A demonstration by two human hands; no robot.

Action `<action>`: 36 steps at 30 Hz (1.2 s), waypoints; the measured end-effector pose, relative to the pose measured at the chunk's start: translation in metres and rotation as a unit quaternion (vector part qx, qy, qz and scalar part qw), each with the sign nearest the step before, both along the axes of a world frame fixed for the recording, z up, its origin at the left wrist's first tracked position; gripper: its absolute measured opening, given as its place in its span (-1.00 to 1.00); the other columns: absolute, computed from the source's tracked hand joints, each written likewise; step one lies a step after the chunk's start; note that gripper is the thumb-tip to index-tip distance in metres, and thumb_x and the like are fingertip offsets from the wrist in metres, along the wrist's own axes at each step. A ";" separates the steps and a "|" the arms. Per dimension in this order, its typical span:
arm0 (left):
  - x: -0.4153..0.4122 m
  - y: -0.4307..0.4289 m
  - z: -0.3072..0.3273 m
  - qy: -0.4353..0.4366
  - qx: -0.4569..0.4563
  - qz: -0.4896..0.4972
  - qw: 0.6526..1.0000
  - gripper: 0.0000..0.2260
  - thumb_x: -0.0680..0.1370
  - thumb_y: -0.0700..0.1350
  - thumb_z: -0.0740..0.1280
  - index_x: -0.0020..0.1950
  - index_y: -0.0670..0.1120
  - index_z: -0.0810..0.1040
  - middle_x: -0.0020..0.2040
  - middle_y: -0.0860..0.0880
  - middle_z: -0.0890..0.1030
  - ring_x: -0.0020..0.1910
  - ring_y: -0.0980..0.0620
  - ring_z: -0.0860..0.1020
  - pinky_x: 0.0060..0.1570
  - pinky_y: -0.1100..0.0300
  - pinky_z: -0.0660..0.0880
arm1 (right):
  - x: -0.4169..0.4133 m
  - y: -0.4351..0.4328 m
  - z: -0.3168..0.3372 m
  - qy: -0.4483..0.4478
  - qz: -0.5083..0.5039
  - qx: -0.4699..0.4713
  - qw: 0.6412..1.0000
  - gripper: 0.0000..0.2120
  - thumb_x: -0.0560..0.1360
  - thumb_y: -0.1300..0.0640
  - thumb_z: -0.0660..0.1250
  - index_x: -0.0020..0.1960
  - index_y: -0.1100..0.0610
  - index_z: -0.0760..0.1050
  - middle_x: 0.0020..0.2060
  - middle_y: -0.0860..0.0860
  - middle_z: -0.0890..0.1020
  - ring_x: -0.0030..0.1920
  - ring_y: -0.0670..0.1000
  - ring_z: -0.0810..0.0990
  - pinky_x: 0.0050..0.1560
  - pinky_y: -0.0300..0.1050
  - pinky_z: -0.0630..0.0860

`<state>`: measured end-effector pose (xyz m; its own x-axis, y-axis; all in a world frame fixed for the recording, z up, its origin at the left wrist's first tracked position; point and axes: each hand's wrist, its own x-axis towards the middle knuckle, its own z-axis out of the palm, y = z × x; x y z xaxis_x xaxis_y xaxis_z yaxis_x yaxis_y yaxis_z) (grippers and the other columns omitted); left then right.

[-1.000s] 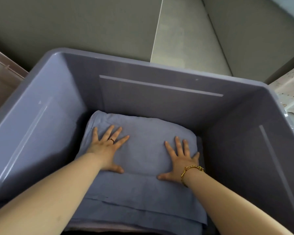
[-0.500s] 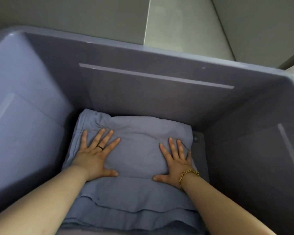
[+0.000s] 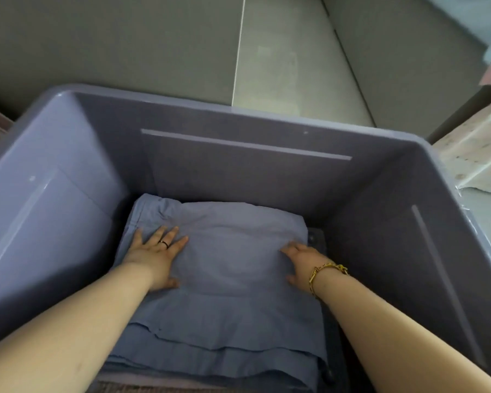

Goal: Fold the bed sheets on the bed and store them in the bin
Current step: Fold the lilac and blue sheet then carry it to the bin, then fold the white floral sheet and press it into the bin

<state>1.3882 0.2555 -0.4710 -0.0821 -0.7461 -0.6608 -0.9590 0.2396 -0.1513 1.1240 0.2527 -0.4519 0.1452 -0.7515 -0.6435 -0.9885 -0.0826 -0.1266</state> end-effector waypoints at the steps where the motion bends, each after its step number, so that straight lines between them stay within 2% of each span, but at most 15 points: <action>1: 0.001 -0.003 0.007 0.019 -0.011 0.017 1.000 -0.31 0.55 0.20 0.15 0.53 0.01 -0.12 0.54 -0.04 -0.10 0.52 -0.02 -0.07 0.43 -0.01 -0.02 | -0.002 -0.001 0.009 -0.019 -0.033 -0.018 0.999 -0.53 0.55 0.13 0.20 0.43 0.10 0.20 0.42 0.10 0.27 0.38 0.12 0.30 0.33 -0.10 0.30; 3: 0.004 -0.010 0.026 0.110 -0.043 0.089 0.989 -0.51 0.57 0.14 0.15 0.46 0.00 0.22 0.46 -0.03 0.25 0.40 0.01 0.28 0.30 0.20 0.26 | -0.008 -0.001 0.030 -0.058 -0.105 -0.059 0.991 -0.66 0.55 0.16 0.19 0.32 0.11 0.38 0.27 0.10 0.47 0.24 0.11 0.46 0.22 -0.16 0.39; 5: -0.004 -0.009 0.051 0.224 -0.085 0.154 0.959 -0.74 0.57 0.07 0.20 0.19 0.02 0.50 0.23 0.03 0.53 0.14 0.05 0.48 0.05 0.27 0.39 | -0.019 0.002 0.057 -0.099 -0.143 -0.103 0.979 -0.72 0.54 0.18 0.20 0.22 0.12 0.48 0.17 0.08 0.56 0.16 0.08 0.52 0.10 -0.22 0.40; 7: -0.008 -0.003 0.077 0.346 -0.165 0.211 0.899 -0.91 0.55 -0.05 0.27 -0.08 0.06 0.56 -0.04 0.05 0.61 -0.04 0.05 0.52 -0.08 0.24 0.37 | -0.021 0.005 0.079 -0.151 -0.165 -0.144 0.964 -0.82 0.52 0.20 0.21 0.05 0.12 0.55 0.01 0.04 0.61 0.00 0.05 0.54 -0.06 -0.26 0.38; 8: -0.013 -0.003 0.099 0.399 -0.200 0.232 0.864 -0.87 0.55 -0.11 0.28 -0.17 0.07 0.54 -0.14 0.06 0.61 -0.10 0.02 0.54 -0.11 0.21 0.38 | -0.025 0.005 0.098 -0.189 -0.191 -0.163 0.949 -0.87 0.51 0.20 0.22 -0.10 0.09 0.54 -0.12 0.02 0.61 -0.09 0.02 0.52 -0.14 -0.26 0.36; 11: -0.030 0.011 0.160 0.511 -0.254 0.352 0.742 -0.79 0.55 -0.16 0.28 -0.26 0.09 0.51 -0.37 0.16 0.60 -0.21 0.03 0.56 -0.12 0.21 0.40 | -0.032 0.014 0.153 -0.290 -0.291 -0.161 0.897 -0.75 0.49 0.18 0.26 -0.35 0.04 0.35 -0.36 -0.02 0.50 -0.29 -0.02 0.44 -0.22 -0.22 0.37; 13: -0.037 0.022 0.204 0.531 -0.276 0.395 0.697 -0.82 0.53 -0.13 0.30 -0.25 0.09 0.51 -0.43 0.18 0.60 -0.27 0.05 0.57 -0.08 0.11 0.44 | -0.042 0.024 0.194 -0.324 -0.341 -0.162 0.868 -0.74 0.50 0.18 0.26 -0.35 0.06 0.35 -0.36 0.00 0.51 -0.32 -0.04 0.42 -0.25 -0.21 0.37; 15: -0.056 0.025 0.261 0.537 -0.272 0.403 0.689 -0.77 0.55 -0.21 0.27 -0.25 0.06 0.52 -0.43 0.14 0.60 -0.38 0.24 0.55 -0.10 0.09 0.43 | -0.066 0.034 0.246 -0.342 -0.406 -0.168 0.831 -0.75 0.50 0.19 0.25 -0.35 0.06 0.37 -0.37 0.00 0.51 -0.31 -0.03 0.44 -0.23 -0.23 0.39; 18: -0.090 0.040 0.344 0.533 -0.244 0.390 0.710 -0.75 0.56 -0.24 0.23 -0.24 0.03 0.53 -0.42 0.10 0.61 -0.45 0.35 0.51 -0.15 0.23 0.41 | -0.094 0.060 0.312 -0.375 -0.472 -0.176 0.778 -0.74 0.48 0.27 0.25 -0.36 0.08 0.41 -0.42 -0.01 0.51 -0.32 0.01 0.45 -0.19 -0.17 0.41; 21: -0.147 0.050 0.444 0.547 -0.205 0.374 0.720 -0.75 0.54 -0.28 0.26 -0.27 0.00 0.56 -0.40 0.06 0.61 -0.48 0.34 0.50 -0.34 0.51 0.35 | -0.141 0.099 0.404 -0.399 -0.520 -0.188 0.732 -0.72 0.47 0.34 0.24 -0.38 0.11 0.43 -0.49 -0.05 0.52 -0.39 -0.04 0.49 -0.31 -0.25 0.41; 23: -0.185 0.055 0.493 0.556 -0.183 0.351 0.731 -0.71 0.52 -0.28 0.28 -0.33 0.02 0.59 -0.46 0.09 0.61 -0.48 0.31 0.51 -0.34 0.48 0.36 | -0.174 0.125 0.460 -0.399 -0.549 -0.204 0.705 -0.71 0.47 0.36 0.25 -0.39 0.13 0.44 -0.58 -0.05 0.53 -0.50 -0.17 0.49 -0.41 -0.37 0.39; 26: -0.247 0.070 0.556 0.573 -0.146 0.345 0.729 -0.75 0.53 -0.28 0.28 -0.28 -0.04 0.59 -0.46 0.05 0.60 -0.43 0.16 0.54 -0.39 0.48 0.38 | -0.223 0.166 0.534 -0.405 -0.593 -0.236 0.655 -0.71 0.48 0.38 0.24 -0.38 0.16 0.43 -0.57 -0.05 0.52 -0.52 -0.14 0.49 -0.43 -0.34 0.38; 29: -0.301 0.090 0.584 0.599 -0.105 0.356 0.709 -0.79 0.55 -0.31 0.24 -0.24 -0.13 0.57 -0.37 -0.06 0.58 -0.35 -0.01 0.51 -0.37 0.38 0.44 | -0.256 0.192 0.580 -0.391 -0.607 -0.246 0.646 -0.74 0.51 0.33 0.22 -0.34 0.15 0.43 -0.43 0.02 0.53 -0.40 -0.02 0.47 -0.35 -0.25 0.37; 33: -0.355 0.109 0.591 0.598 -0.059 0.359 0.715 -0.79 0.55 -0.31 0.23 -0.23 -0.16 0.57 -0.42 -0.04 0.56 -0.40 0.01 0.50 -0.36 0.26 0.42 | -0.292 0.206 0.613 -0.384 -0.583 -0.242 0.674 -0.76 0.53 0.28 0.22 -0.29 0.09 0.44 -0.37 0.00 0.55 -0.37 -0.07 0.49 -0.36 -0.35 0.38; 36: -0.375 0.092 0.593 0.606 -0.049 0.379 0.697 -0.82 0.56 -0.29 0.22 -0.20 -0.19 0.54 -0.34 -0.10 0.55 -0.35 0.00 0.47 -0.38 0.30 0.43 | -0.314 0.200 0.618 -0.392 -0.591 -0.241 0.662 -0.77 0.53 0.28 0.21 -0.27 0.08 0.44 -0.36 -0.01 0.55 -0.36 -0.09 0.49 -0.38 -0.36 0.40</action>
<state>1.0129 0.3477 0.1219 -0.0934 -0.9154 -0.3917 -0.2411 -0.3609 0.9009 0.8101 0.4524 0.1664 -0.5807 -0.7289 -0.3626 -0.0435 0.4726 -0.8802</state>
